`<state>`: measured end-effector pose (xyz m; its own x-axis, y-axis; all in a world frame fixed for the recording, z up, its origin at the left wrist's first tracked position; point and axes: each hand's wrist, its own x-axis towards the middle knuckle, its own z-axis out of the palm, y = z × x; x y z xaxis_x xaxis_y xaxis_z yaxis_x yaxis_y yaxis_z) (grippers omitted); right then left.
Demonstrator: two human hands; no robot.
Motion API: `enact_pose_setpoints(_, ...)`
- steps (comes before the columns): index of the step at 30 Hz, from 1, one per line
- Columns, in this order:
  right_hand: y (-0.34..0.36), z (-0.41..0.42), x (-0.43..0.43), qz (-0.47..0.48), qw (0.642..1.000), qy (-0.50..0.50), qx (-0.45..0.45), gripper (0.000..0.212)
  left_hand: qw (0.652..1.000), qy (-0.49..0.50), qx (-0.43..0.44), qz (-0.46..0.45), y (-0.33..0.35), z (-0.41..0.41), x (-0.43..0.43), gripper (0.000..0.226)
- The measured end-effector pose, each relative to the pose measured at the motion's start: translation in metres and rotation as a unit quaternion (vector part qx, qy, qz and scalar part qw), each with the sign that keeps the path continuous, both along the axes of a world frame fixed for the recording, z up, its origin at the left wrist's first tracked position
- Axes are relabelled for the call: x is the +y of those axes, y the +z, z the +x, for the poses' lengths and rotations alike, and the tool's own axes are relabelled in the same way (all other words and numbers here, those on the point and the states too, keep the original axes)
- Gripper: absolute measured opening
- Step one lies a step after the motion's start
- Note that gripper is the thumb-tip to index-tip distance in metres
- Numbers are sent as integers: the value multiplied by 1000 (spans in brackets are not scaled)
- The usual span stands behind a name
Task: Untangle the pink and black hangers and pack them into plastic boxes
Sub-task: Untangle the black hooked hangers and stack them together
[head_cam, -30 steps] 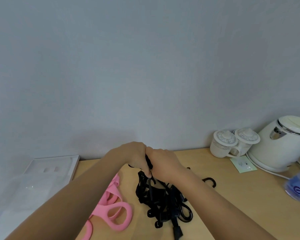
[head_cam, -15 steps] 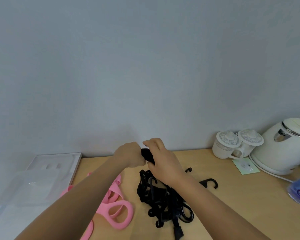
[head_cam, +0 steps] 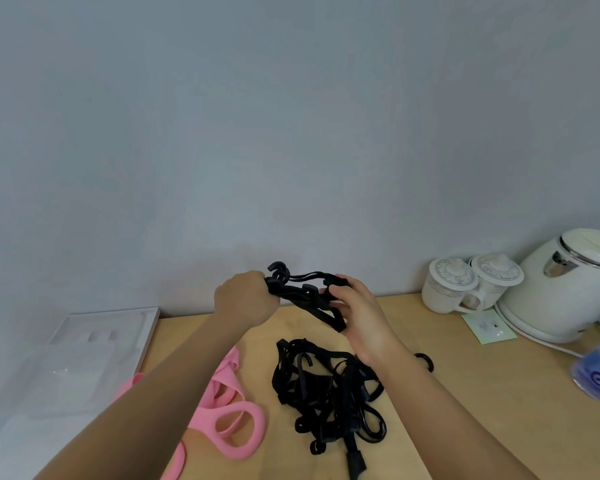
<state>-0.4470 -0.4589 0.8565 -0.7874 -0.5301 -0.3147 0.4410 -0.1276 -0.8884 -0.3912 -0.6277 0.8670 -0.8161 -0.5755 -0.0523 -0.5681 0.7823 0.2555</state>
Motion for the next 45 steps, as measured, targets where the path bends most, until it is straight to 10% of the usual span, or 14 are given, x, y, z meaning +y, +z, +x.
enact_pose_setpoints(7, 6, -5, 0, -54, 998, -13, -30, 20, 998, 13, 16, -63, 0, 3, 0, 12)
enact_pose_setpoints(17, 12, 7, -11, 100, 987, -62, 106, 4, 994, 23, -40, -97, -12, 2, 3, 17)
enact_pose_setpoints(26, 24, -5, -12, 77, 991, 20, 104, 12, 958, -136, -81, -239, -19, 10, 22, 10)
enact_pose_setpoints(36, 19, 14, 4, -96, 990, 100, 37, 18, 995, 17, -91, -45, -5, 5, 12, 15)
enact_pose_setpoints(45, -9, 28, -4, 86, 993, -79, 9, 21, 997, 51, -40, 49, -1, 1, 11, 24)
